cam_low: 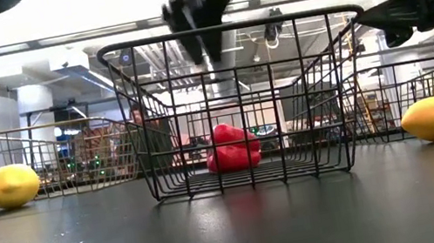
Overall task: Sort produce into baskets
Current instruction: Put the bottom red bell pepper into the bottom wire basket
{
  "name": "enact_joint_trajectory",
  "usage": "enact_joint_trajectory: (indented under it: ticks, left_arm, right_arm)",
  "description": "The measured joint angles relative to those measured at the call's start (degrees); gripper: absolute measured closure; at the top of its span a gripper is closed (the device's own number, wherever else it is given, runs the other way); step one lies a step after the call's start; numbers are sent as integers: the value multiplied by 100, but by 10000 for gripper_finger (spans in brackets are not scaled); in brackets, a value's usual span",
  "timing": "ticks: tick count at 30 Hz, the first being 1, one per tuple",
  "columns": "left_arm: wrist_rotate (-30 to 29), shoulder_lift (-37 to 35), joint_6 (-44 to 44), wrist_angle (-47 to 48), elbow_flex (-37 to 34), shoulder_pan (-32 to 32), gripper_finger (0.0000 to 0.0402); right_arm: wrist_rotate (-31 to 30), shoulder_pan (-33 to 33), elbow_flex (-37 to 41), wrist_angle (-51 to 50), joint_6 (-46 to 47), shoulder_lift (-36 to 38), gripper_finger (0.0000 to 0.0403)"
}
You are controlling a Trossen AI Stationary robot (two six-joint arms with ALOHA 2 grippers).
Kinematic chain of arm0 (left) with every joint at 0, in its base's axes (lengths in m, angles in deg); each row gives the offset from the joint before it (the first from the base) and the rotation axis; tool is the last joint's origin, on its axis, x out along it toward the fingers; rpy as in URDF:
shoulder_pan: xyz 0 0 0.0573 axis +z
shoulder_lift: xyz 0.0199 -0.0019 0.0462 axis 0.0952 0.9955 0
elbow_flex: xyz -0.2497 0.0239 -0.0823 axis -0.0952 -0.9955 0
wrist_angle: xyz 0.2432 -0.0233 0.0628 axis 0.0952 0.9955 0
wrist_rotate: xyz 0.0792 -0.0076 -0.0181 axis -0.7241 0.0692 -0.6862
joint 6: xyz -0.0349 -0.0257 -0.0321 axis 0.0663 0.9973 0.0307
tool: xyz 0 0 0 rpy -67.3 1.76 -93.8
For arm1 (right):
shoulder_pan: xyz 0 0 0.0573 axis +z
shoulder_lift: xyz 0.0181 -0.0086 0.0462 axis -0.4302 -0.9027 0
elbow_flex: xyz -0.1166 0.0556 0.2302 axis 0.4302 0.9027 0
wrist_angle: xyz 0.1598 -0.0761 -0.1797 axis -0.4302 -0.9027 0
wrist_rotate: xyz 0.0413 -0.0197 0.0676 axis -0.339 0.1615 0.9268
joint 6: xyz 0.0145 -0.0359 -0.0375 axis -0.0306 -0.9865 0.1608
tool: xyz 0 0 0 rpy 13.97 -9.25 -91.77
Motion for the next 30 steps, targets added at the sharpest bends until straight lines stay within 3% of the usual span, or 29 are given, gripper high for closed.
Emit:
enact_joint_trajectory:
  ticks: [6,16,23,27,30]
  left_arm:
    - [-207,-539,-11,-133,-141,-1038,51]
    - [-2038,-891,531,-881,-646,-2951,51]
    - [-2257,-1120,1740,-901,-1948,-3325,51]
    - [-2257,-1414,2727,-888,-2913,-3489,51]
    - [-2351,-1790,3232,-907,-3545,-3653,51]
  right_arm:
    - [6,1,0,0,0,2,393]
    - [-31,1,0,1,-2,2,393]
    - [-28,-7,0,330,-11,0,393]
    - [-19,1,-2,721,1123,2,393]
    - [-227,-6,-2,1114,1432,-44,393]
